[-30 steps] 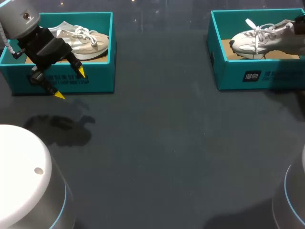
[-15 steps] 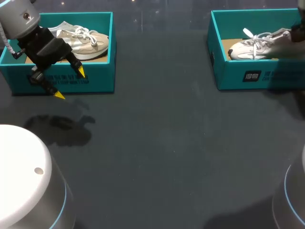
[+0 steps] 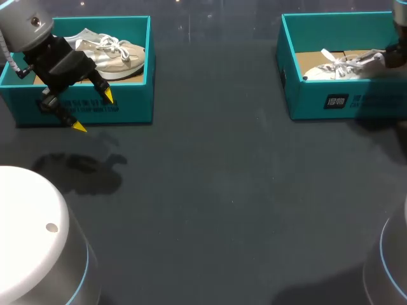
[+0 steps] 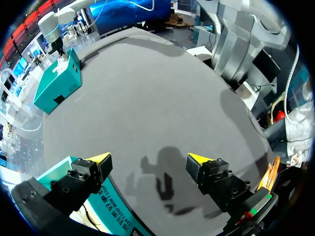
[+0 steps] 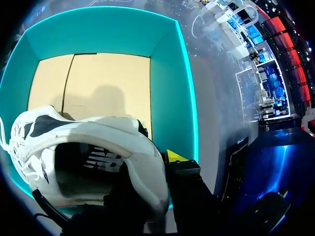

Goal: Take the shoe out of the shoebox, open the shoe tongue, remove and reinsert the insole, then place the shoe into the shoebox

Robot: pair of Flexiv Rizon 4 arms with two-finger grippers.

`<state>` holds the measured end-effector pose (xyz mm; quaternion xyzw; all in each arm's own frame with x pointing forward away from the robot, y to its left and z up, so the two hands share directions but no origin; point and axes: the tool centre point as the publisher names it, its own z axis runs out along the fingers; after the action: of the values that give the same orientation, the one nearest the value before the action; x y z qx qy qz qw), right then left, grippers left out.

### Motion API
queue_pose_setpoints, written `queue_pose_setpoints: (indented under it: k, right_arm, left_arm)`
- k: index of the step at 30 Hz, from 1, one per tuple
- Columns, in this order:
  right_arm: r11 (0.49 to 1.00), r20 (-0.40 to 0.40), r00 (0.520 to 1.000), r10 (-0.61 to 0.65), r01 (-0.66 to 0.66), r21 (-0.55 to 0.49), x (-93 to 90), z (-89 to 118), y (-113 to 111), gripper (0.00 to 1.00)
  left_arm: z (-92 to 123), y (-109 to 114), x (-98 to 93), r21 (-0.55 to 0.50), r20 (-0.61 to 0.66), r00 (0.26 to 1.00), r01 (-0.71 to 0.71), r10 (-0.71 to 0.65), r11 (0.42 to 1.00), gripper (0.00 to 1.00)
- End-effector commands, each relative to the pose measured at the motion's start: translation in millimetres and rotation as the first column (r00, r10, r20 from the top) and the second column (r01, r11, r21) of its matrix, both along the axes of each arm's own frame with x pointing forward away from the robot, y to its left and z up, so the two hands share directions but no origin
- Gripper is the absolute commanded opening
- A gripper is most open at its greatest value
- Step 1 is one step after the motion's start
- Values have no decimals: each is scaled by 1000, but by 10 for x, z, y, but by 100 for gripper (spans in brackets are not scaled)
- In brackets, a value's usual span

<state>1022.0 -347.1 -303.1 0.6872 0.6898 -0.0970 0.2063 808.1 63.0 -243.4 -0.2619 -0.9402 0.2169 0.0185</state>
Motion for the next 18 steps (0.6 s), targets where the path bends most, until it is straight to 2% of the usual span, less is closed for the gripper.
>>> queue_pose_setpoints:
  k: [1,18]
  right_arm:
    - [1000,-1,1000,4,-4,-1,7,-16,23,0]
    - [1000,-25,999,25,-25,13,10,-232,142,0]
  left_arm:
    - [4,8,-9,2,2,1000,1,-1,1000,100]
    - [4,8,-9,2,2,1000,1,-1,1000,100]
